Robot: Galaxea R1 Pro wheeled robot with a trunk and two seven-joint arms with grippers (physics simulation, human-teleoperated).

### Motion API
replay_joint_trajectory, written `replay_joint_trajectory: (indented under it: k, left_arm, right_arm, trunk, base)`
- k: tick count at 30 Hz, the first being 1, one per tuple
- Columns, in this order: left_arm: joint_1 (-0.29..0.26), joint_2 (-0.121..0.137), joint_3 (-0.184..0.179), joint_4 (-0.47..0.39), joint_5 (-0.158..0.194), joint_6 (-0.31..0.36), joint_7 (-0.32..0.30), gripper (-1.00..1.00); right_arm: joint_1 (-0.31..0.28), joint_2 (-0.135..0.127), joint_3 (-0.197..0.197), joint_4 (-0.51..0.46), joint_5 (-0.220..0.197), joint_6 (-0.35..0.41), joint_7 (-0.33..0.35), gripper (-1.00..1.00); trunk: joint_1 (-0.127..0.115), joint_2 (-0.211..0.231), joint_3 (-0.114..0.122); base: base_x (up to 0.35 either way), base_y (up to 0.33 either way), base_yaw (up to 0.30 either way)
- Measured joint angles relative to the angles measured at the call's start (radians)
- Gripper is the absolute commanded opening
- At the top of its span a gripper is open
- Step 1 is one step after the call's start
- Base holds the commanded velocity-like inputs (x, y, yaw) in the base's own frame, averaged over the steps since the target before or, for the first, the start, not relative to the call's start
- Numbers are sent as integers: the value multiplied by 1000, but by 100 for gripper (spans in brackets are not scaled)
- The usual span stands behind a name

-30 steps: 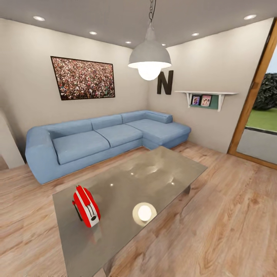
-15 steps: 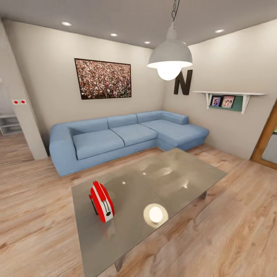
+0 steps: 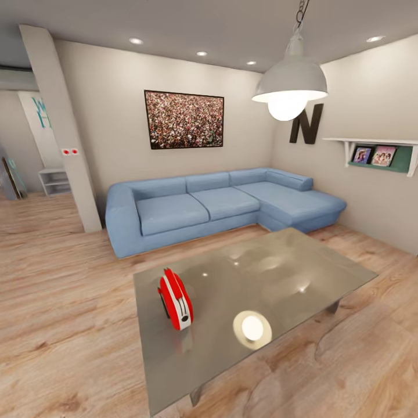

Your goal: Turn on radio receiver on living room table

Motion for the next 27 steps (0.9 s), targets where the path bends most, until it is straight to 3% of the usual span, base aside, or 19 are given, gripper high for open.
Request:
replay_joint_trajectory:
  k: [7, 14, 27]
  left_arm:
    - [0, 0, 0, 0, 0, 0, 0, 100]
    - [0, 1, 0, 0, 0, 0, -1, 100]
    - [0, 3, 0, 0, 0, 0, -1, 100]
  right_arm:
    - [0, 0, 0, 0, 0, 1, 0, 100]
    - [0, -1, 0, 0, 0, 1, 1, 100]
    - [0, -1, 0, 0, 0, 2, 1, 100]
  trunk:
    - [0, 0, 0]
    - [0, 0, 0]
    - [0, 0, 0]
  base:
    - [0, 0, 250]
    - [52, 0, 50]
    - [292, 0, 3]
